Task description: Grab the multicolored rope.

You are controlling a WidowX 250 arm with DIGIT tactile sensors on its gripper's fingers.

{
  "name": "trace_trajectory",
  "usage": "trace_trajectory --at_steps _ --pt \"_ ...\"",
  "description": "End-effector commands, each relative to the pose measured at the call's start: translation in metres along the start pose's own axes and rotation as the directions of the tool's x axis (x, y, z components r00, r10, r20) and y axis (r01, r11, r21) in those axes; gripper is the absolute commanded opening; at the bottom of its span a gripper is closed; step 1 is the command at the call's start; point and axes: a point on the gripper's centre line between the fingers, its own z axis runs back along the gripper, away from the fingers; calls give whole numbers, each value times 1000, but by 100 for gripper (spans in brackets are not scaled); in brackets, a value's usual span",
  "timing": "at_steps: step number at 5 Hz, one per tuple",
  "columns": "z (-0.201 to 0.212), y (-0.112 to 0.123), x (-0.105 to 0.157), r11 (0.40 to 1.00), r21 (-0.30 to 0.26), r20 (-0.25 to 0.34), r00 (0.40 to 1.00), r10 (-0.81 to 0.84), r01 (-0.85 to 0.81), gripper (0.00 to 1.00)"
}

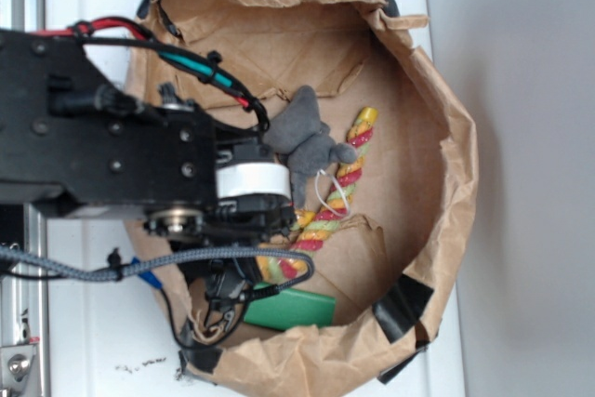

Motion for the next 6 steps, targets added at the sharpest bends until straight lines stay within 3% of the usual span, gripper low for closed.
trace_trajectory --at_steps 1,2,3,4,5,6 --pt "15 2 19 1000 -6 55 998 17 -17 100" --pt "11 8 20 1000 11 120 993 -17 16 100" --pt "-1 16 14 994 32 289 951 -110 105 100" --pt "-3 15 16 991 48 326 936 -131 122 100" --pt "2 16 24 991 119 360 928 -95 56 100" --pt "2 16 24 991 119 360 928 -95 56 100"
